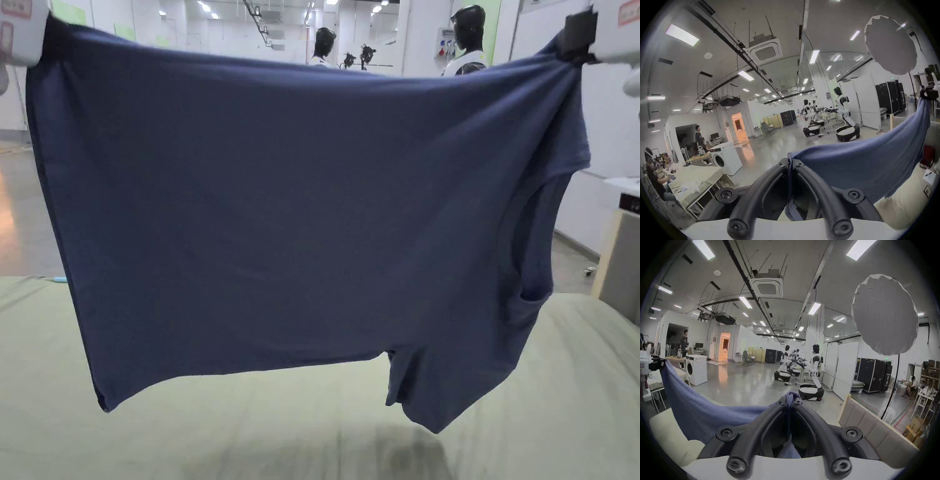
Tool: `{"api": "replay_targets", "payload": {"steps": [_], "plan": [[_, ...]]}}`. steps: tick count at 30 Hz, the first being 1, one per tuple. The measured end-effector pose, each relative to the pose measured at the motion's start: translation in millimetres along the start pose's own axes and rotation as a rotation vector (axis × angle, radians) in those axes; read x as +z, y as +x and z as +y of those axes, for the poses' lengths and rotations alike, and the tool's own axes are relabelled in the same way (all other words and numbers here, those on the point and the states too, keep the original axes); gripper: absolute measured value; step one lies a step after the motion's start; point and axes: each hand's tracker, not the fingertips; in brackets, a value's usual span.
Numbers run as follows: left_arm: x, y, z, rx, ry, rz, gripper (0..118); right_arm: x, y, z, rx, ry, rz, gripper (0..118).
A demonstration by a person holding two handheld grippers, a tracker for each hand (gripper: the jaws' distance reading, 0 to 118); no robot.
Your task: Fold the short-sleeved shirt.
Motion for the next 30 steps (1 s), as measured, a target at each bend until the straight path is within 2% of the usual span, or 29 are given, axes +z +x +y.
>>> {"api": "replay_targets", "payload": {"steps": [3, 7, 11, 15, 19, 22, 24, 28, 30], "plan": [[-16.6, 13.9, -45.3, -0.002, -0.082, -0.029, 2, -15.4, -1.3, -40.7, -0.034, -0.053, 0.004, 7], [-22.4, 37.2, -117.5, 0.065, -0.099, -0.049, 2, -25.6, -3.7, -100.9, -0.078, -0.092, 0.005, 7], [-4.5, 49.8, -157.7, 0.095, -0.166, -0.100, 2, -12.7, 0.1, -137.7, -0.077, -0.144, 0.010, 7], [46.1, 54.9, -187.1, 0.187, -0.199, -0.164, 2, 38.5, 6.0, -172.8, -0.093, -0.186, 0.043, 7], [121.7, 65.1, -230.2, 0.166, -0.256, -0.207, 2, 120.5, 9.7, -220.4, -0.100, -0.212, 0.070, 7], [181.8, 72.0, -274.8, 0.135, -0.314, -0.240, 2, 183.0, 6.5, -268.3, -0.098, -0.262, 0.114, 7], [217.5, 78.1, -311.9, 0.114, -0.372, -0.269, 2, 222.5, 0.6, -308.3, -0.058, -0.320, 0.129, 7], [277.3, 99.5, -397.3, -0.058, -0.535, -0.317, 2, 279.1, -9.9, -406.1, -0.010, -0.497, 0.191, 7], [294.2, 103.1, -438.9, -0.070, -0.609, -0.311, 2, 296.5, -14.5, -455.7, -0.008, -0.618, 0.191, 7]]}}
